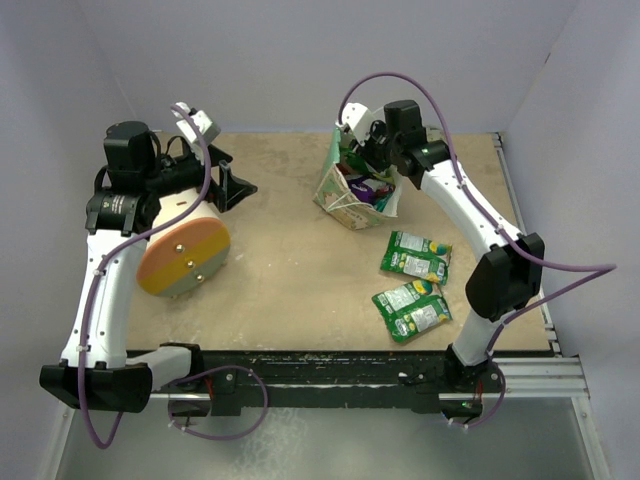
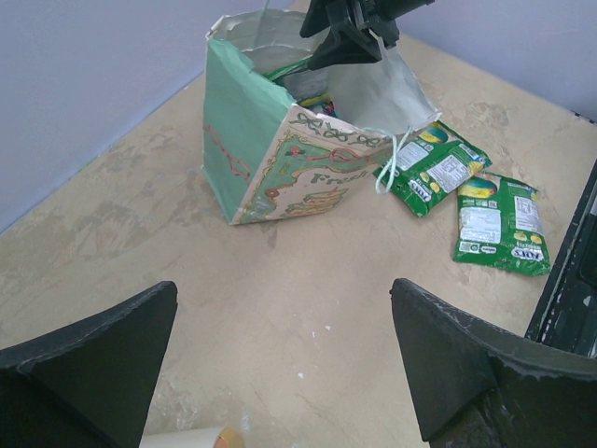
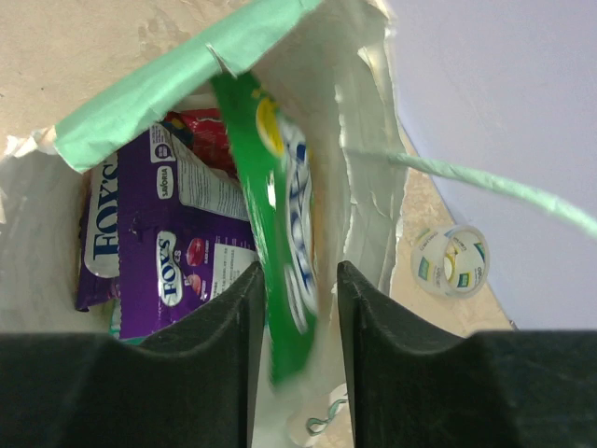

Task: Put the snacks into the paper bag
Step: Place the snack in the paper bag, then pick up the snack from the center of the board.

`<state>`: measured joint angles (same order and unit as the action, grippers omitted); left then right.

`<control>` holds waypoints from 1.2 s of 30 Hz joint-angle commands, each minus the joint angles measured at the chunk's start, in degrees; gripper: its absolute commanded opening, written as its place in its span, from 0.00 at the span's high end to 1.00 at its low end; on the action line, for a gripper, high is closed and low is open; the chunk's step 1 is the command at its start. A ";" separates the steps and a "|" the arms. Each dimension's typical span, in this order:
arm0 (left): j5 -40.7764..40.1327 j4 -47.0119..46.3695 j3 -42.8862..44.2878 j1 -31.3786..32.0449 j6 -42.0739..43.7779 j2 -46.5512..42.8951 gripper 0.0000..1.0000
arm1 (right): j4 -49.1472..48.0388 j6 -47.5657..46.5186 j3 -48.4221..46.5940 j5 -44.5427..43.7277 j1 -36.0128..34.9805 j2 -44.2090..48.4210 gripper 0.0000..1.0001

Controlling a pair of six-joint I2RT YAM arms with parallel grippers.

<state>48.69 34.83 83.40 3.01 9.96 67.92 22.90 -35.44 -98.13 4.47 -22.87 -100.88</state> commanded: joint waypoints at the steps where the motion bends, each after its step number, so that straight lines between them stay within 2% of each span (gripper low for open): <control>1: 1.78 -2.55 -0.33 -0.46 -0.58 -2.17 0.01 | -2.12 1.56 -0.93 2.16 -0.32 3.34 0.57; 13: 1.76 -2.83 -1.25 -0.63 -0.12 -2.36 0.01 | -0.57 3.62 2.01 6.34 -0.30 6.38 0.57; 21: -0.24 -3.27 -1.56 -0.63 0.06 -1.87 0.01 | 2.39 5.69 3.38 9.18 -0.25 12.53 0.52; 26: -0.58 -3.54 -2.29 -0.63 0.45 -1.79 0.01 | 3.92 6.75 8.10 8.97 0.12 18.55 0.49; 30: -0.65 -3.88 -3.09 -0.63 0.62 -1.57 0.01 | 5.26 7.31 13.05 8.99 2.22 23.90 0.47; 36: -0.72 -3.98 -3.56 -0.63 0.94 -1.59 0.01 | 7.97 8.45 21.86 12.76 10.24 31.88 0.44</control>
<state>47.72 33.47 80.01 2.94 10.09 66.54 28.47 -28.75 -80.71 14.13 -17.12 -73.89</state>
